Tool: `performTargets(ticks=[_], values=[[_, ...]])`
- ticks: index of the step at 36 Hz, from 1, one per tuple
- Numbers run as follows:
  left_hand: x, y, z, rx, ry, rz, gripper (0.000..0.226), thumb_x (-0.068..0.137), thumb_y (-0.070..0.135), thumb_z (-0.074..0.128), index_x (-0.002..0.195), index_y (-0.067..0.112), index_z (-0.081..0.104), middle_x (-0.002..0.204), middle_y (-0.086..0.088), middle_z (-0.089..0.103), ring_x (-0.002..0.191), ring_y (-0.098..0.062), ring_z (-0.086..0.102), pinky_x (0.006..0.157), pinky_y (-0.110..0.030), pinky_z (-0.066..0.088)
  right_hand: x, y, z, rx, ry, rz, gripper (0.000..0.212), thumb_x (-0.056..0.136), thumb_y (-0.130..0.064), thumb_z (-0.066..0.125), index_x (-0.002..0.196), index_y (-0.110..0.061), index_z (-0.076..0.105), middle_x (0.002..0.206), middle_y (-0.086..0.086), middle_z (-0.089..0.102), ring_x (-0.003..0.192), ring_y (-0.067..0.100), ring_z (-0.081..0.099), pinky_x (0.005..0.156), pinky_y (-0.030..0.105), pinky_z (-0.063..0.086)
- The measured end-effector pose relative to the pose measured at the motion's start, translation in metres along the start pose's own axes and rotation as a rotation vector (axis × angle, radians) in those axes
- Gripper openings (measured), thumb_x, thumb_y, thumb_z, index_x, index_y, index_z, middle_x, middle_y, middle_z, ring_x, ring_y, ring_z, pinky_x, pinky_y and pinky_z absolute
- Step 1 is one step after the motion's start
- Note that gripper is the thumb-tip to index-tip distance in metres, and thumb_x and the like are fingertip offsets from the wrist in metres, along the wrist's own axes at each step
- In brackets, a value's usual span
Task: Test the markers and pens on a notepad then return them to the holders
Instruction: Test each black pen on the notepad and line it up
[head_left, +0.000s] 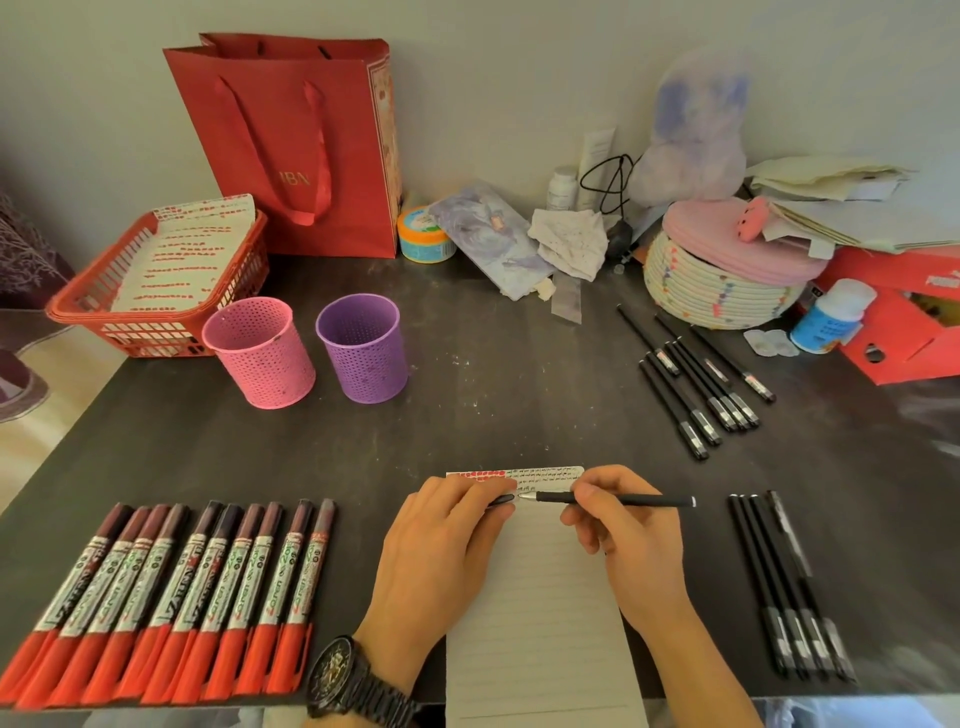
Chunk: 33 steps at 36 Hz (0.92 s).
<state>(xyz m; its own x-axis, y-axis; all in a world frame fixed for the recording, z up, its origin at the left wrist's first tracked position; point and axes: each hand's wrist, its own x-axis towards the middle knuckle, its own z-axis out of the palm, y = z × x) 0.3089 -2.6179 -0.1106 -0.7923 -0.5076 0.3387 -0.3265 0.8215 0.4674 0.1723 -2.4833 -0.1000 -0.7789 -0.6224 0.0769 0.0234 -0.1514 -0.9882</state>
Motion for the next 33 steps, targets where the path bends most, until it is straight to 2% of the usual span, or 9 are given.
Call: performTargets(ticks=[3,7,14,21,29,33], values=[[0.0,-0.001,0.0,0.003,0.014,0.024,0.035,0.1,0.046,0.04,0.121,0.032,0.064,0.114,0.016,0.064,0.098,-0.004,0.056,0.078,-0.022,0.049,-0.001,0.0,0.001,-0.049,-0.007,0.002,0.01,0.085,-0.019,0.064,0.082,-0.02,0.073,0.069,0.014,0.07,0.05,0.015,0.057,0.048,0.018,0.045],[0.0,-0.002,0.002,0.022,0.023,0.055,0.034,0.1,0.046,0.041,0.121,0.033,0.064,0.114,0.016,0.064,0.098,-0.004,0.056,0.077,-0.021,0.049,-0.001,0.001,0.002,-0.114,-0.036,-0.005,0.008,0.086,-0.023,0.066,0.084,-0.022,0.073,0.072,0.012,0.072,0.052,0.013,0.058,0.05,0.018,0.046],[-0.001,-0.003,0.002,0.043,0.039,0.11,0.034,0.1,0.045,0.044,0.119,0.031,0.067,0.108,0.014,0.065,0.094,-0.006,0.056,0.074,-0.023,0.048,-0.002,0.0,0.003,-0.202,-0.087,-0.013,0.01,0.093,-0.005,0.067,0.09,-0.013,0.072,0.074,0.007,0.074,0.056,0.009,0.063,0.052,0.015,0.047],[-0.002,-0.002,0.002,0.048,0.07,0.188,0.033,0.098,0.039,0.047,0.115,0.025,0.072,0.102,0.008,0.068,0.087,-0.013,0.06,0.066,-0.03,0.052,-0.002,-0.008,0.011,-0.235,-0.136,-0.006,0.013,0.09,-0.01,0.072,0.087,-0.023,0.075,0.078,0.0,0.076,0.064,0.012,0.071,0.054,0.014,0.049],[-0.003,-0.007,0.005,0.055,0.119,0.228,0.034,0.095,0.037,0.048,0.112,0.022,0.073,0.103,0.006,0.068,0.086,-0.014,0.06,0.064,-0.027,0.053,-0.003,-0.014,0.015,-0.269,-0.184,0.01,0.01,0.092,-0.022,0.072,0.094,-0.031,0.075,0.087,0.0,0.078,0.079,0.02,0.074,0.061,0.022,0.055],[-0.002,-0.007,0.007,0.002,0.093,0.174,0.033,0.095,0.041,0.047,0.117,0.033,0.07,0.107,0.016,0.066,0.091,-0.007,0.055,0.07,-0.02,0.046,-0.005,-0.014,0.017,-0.258,-0.206,0.022,0.009,0.088,-0.028,0.075,0.096,-0.032,0.076,0.091,0.0,0.077,0.085,0.021,0.074,0.065,0.025,0.057]])
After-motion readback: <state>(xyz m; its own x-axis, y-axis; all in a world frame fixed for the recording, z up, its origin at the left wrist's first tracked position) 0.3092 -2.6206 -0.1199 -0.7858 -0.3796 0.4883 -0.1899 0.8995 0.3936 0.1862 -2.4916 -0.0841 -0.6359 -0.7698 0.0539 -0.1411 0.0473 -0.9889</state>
